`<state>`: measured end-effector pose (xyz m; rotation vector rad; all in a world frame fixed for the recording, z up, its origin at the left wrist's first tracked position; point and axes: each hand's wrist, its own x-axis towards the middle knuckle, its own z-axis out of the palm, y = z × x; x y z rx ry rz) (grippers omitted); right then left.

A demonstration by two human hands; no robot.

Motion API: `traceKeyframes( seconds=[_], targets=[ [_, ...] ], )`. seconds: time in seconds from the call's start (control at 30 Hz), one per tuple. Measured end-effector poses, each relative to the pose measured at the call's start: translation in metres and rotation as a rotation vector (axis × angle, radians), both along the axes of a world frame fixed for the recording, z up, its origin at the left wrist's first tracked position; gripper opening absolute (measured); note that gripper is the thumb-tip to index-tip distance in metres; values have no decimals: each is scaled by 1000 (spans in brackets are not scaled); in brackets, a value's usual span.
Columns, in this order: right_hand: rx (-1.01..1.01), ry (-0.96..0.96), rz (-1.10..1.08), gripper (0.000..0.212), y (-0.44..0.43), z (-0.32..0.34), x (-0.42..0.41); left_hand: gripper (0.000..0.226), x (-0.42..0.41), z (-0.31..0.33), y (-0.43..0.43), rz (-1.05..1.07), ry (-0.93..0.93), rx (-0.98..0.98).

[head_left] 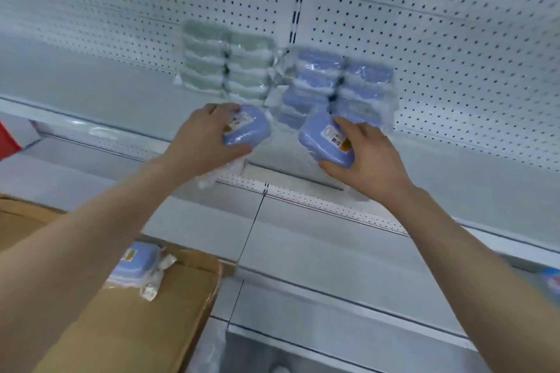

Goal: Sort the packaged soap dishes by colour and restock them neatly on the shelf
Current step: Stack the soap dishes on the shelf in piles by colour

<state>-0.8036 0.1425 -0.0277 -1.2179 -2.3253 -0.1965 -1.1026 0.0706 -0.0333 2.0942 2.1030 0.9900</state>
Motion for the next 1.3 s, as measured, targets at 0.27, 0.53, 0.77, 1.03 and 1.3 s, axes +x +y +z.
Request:
traceKeyframes(
  seconds=[0.27, 0.53, 0.77, 1.03, 1.3],
  targets=[
    [29, -21, -118, 74, 83, 30, 91, 78, 55, 71, 153, -242, 287, -55],
    [-38, -36, -46, 69, 173, 47, 89, 54, 76, 62, 247, -326, 385, -236],
    [7, -60, 135, 46, 229, 10, 55, 48, 70, 15, 251, -258, 570, 180],
    [275, -153, 166, 41, 243, -1, 45, 70, 75, -3, 257, -125, 624, 216],
    [381, -155, 103, 40, 238, -15, 45, 70, 76, -4, 257, -105, 664, 219]
  ],
)
